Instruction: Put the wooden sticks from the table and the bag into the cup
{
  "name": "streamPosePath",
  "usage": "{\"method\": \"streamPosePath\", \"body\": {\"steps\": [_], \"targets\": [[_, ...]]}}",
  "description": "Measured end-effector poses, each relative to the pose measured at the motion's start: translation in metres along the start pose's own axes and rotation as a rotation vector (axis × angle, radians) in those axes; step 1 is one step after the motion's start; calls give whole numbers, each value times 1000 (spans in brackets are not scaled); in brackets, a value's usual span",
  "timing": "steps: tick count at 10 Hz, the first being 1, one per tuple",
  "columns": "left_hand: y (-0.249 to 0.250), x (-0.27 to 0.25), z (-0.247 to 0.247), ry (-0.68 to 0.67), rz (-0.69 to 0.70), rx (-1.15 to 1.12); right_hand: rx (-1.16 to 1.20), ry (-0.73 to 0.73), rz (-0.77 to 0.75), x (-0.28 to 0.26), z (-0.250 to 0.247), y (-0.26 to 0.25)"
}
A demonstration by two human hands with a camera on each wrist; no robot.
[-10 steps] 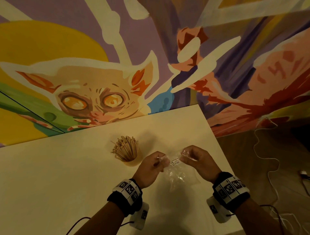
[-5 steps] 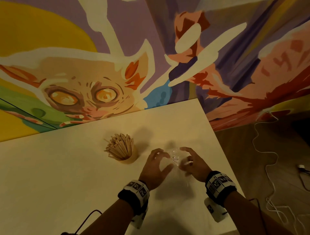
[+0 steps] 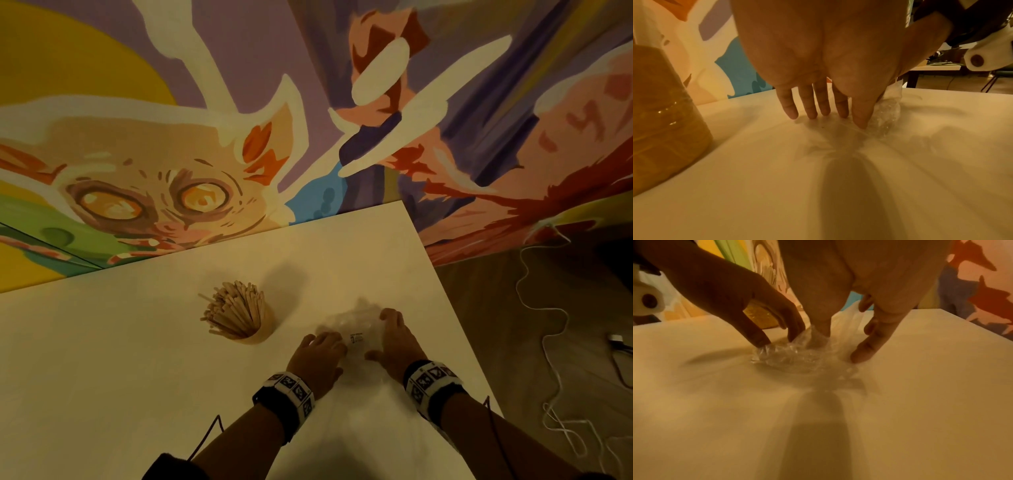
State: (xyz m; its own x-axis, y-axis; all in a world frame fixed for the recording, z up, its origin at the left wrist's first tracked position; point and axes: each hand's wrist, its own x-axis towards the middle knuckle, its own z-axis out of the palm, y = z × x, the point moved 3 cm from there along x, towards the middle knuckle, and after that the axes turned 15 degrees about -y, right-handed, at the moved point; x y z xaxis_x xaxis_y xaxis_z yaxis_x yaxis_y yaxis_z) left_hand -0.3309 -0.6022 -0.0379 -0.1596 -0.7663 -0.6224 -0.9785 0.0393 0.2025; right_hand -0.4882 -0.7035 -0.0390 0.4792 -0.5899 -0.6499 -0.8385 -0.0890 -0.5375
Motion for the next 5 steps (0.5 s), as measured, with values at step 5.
{"method": "streamPosePath", "body": {"steps": [5], "targets": [[1, -53, -15, 96, 3, -218, -533, -32, -99, -33, -1, -25]]}}
